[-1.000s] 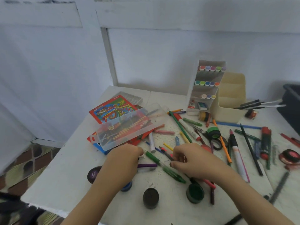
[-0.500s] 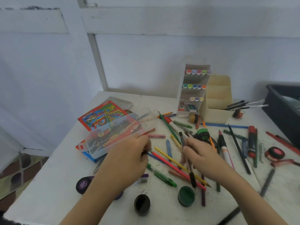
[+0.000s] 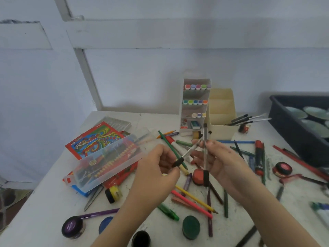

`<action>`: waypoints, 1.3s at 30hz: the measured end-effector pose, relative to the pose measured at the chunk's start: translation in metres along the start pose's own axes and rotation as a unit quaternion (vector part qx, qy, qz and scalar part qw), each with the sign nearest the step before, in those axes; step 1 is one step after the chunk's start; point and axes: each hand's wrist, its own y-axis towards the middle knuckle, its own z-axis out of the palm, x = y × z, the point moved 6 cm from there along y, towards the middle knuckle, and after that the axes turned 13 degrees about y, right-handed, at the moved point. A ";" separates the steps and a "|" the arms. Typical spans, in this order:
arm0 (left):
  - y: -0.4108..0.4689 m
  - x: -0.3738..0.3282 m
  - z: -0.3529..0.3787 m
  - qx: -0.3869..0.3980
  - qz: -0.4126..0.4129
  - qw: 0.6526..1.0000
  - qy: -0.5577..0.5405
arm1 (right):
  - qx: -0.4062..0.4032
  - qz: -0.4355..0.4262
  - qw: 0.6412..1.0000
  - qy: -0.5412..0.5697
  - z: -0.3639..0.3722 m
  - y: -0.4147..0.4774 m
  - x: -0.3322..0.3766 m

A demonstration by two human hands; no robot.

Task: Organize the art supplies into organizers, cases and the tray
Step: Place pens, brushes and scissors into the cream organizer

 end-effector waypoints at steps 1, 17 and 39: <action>0.003 0.001 0.007 0.027 -0.005 1.000 0.003 | -0.001 -0.014 0.999 -0.052 -0.002 0.000 0.004; 0.080 -0.031 0.065 0.074 0.001 0.997 -0.016 | -0.142 -0.334 0.871 -0.331 -0.038 0.028 0.129; 0.155 -0.066 0.134 -0.025 0.139 0.983 0.115 | -0.233 -0.322 0.523 -0.754 -0.072 0.074 0.122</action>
